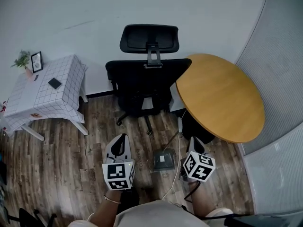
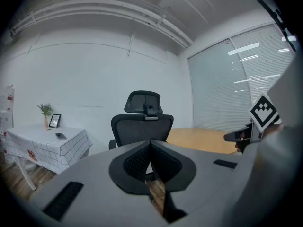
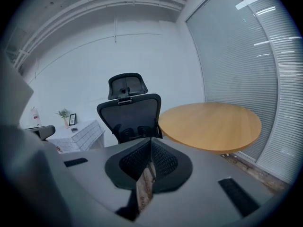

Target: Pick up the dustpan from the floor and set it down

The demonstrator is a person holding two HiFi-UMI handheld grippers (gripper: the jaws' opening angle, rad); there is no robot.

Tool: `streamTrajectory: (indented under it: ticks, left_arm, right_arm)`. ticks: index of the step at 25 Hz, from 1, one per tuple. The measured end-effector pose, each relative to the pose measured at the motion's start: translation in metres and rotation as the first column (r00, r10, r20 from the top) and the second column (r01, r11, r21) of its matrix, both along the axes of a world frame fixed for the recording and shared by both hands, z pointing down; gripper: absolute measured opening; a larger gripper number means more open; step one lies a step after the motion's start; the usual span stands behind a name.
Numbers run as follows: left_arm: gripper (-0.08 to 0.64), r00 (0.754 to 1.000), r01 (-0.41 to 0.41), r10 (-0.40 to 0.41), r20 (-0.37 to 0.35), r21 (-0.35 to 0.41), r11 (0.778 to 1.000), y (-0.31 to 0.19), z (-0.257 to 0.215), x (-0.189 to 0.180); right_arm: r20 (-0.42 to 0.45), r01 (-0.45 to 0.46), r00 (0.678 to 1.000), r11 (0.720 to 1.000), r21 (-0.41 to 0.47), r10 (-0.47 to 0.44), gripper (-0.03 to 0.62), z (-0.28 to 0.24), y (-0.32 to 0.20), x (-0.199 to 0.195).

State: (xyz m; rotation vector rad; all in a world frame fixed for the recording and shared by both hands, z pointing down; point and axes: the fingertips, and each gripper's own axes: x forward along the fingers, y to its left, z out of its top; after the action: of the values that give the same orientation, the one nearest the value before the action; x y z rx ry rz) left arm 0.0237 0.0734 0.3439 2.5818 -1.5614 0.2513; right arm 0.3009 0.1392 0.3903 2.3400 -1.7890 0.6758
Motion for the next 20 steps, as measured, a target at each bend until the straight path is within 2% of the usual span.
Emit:
streamTrajectory:
  ticks: [6,10,14,20]
  left_arm:
    - [0.018,0.998,-0.058,0.057,0.006,0.014,0.998,-0.070,-0.012,-0.020]
    - [0.018,0.993,-0.119,0.119,0.009,-0.002,0.993,-0.101,-0.008,-0.019]
    - [0.018,0.983,-0.184,0.184,0.005,-0.055,0.981,-0.114,0.015,-0.002]
    - [0.018,0.972,-0.233,0.235,0.005,-0.126,0.964,-0.107,0.047,0.041]
  right_arm:
    - [-0.021,-0.045,0.999,0.999,0.022,0.045,0.032,-0.014,-0.060,-0.024]
    - [-0.020,-0.100,0.995,0.995,0.008,0.100,0.032,-0.010,-0.074,-0.029]
    - [-0.032,-0.147,0.989,0.989,-0.005,0.147,0.032,-0.002,-0.067,-0.027]
    - [-0.025,-0.178,0.984,0.980,-0.087,0.177,0.032,0.028,-0.051,0.001]
